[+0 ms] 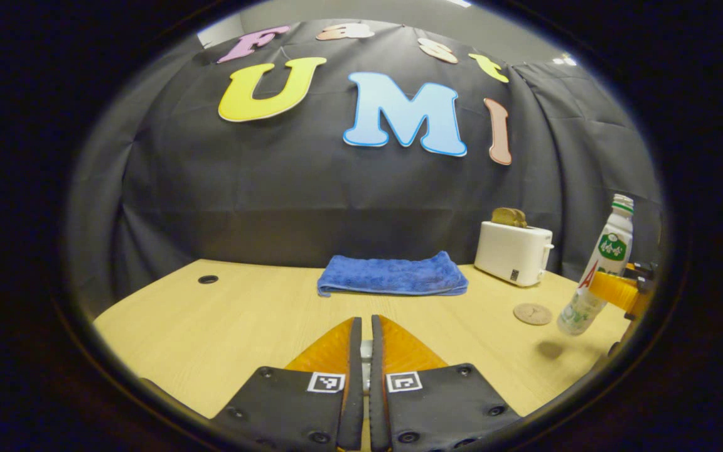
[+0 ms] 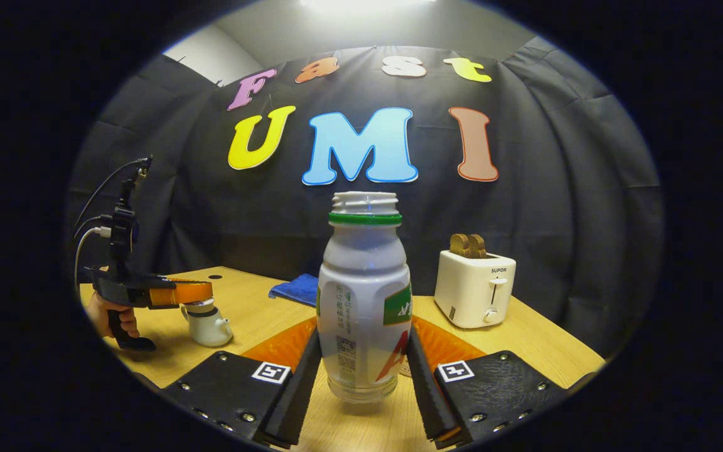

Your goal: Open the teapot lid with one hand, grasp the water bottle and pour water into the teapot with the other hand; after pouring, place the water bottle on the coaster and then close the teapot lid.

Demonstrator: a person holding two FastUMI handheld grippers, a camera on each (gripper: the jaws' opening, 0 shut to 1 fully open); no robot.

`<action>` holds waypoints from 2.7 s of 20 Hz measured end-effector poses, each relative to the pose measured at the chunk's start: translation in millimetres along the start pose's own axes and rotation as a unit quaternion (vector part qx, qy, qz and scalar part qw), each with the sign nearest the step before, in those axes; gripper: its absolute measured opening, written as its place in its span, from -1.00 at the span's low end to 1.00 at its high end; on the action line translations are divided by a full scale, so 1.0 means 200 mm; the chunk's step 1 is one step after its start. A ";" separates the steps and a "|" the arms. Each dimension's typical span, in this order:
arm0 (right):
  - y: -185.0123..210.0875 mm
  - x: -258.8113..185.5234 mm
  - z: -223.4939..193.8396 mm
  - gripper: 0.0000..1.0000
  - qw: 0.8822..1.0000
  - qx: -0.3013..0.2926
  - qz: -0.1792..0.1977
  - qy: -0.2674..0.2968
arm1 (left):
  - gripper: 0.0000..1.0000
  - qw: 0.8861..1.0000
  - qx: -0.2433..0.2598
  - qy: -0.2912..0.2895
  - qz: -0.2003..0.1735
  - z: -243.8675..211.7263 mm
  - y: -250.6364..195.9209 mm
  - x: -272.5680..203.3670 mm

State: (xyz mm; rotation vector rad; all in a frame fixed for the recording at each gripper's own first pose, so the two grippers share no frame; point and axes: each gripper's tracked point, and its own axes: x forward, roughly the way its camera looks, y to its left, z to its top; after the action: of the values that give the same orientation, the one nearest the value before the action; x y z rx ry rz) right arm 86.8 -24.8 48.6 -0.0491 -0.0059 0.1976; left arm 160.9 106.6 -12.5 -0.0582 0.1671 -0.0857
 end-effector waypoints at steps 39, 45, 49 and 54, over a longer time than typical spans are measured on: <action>-0.50 0.55 -0.23 0.41 0.993 0.019 -0.096 0.072 | 1.00 0.994 0.008 -0.106 -0.039 0.29 -0.05 -0.38; -0.49 0.56 -0.24 0.41 0.993 0.012 -0.091 0.072 | 1.00 0.995 0.010 -0.095 -0.036 0.26 -0.05 -0.36; -0.51 0.54 -0.24 0.77 0.991 -0.004 -0.105 0.080 | 1.00 0.994 0.019 -0.100 -0.039 0.28 -0.07 -0.38; -0.49 0.48 -0.14 0.97 0.993 0.009 -0.103 0.055 | 1.00 0.994 0.018 -0.100 -0.040 0.28 -0.10 -0.40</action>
State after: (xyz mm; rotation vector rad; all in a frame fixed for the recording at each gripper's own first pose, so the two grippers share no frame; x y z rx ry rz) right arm 200.3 -102.5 24.9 -0.0415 0.0995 -0.0116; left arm 89.2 97.4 56.9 -0.0364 -0.0366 -0.1613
